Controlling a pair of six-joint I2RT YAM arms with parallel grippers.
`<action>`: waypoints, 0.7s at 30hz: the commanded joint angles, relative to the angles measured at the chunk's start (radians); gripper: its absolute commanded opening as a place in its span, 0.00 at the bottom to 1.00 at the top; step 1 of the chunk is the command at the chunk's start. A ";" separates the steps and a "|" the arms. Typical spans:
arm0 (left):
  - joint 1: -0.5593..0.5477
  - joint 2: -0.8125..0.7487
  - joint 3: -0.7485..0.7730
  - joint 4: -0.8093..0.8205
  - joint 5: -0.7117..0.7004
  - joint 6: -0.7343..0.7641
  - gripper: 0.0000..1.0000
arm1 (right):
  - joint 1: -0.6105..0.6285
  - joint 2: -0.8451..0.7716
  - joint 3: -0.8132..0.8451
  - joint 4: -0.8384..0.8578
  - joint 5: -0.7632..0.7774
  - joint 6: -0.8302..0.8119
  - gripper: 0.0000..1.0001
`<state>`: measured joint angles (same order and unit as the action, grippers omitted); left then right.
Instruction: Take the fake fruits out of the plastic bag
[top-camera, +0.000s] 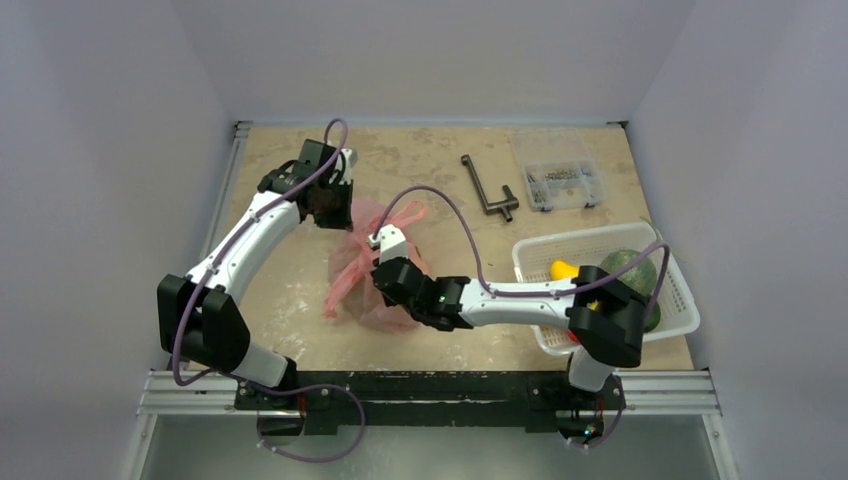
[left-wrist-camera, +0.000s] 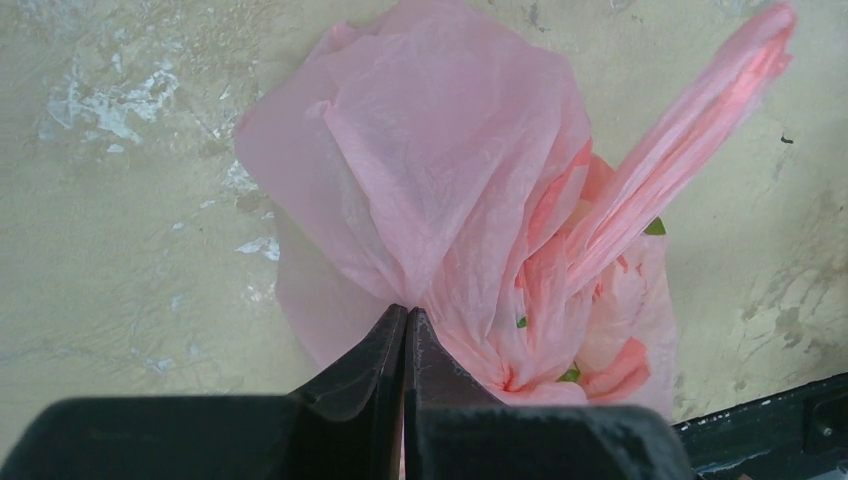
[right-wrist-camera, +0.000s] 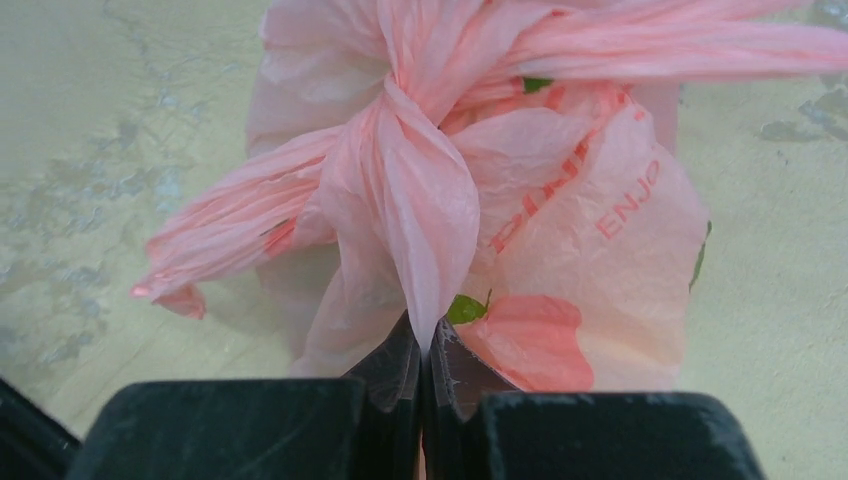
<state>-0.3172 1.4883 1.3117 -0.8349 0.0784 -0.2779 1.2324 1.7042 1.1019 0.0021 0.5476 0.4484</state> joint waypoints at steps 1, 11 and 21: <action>0.034 -0.013 -0.001 0.053 -0.044 -0.004 0.00 | 0.029 -0.123 -0.112 -0.008 -0.093 0.048 0.00; 0.089 -0.044 -0.016 0.070 -0.016 -0.012 0.00 | 0.035 -0.326 -0.409 0.192 -0.163 0.111 0.00; 0.092 -0.025 -0.007 0.068 0.046 -0.007 0.00 | 0.035 -0.402 -0.413 0.074 -0.237 0.058 0.12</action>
<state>-0.2379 1.4750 1.2938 -0.8173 0.1085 -0.2806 1.2575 1.3399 0.6514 0.1562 0.3725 0.5491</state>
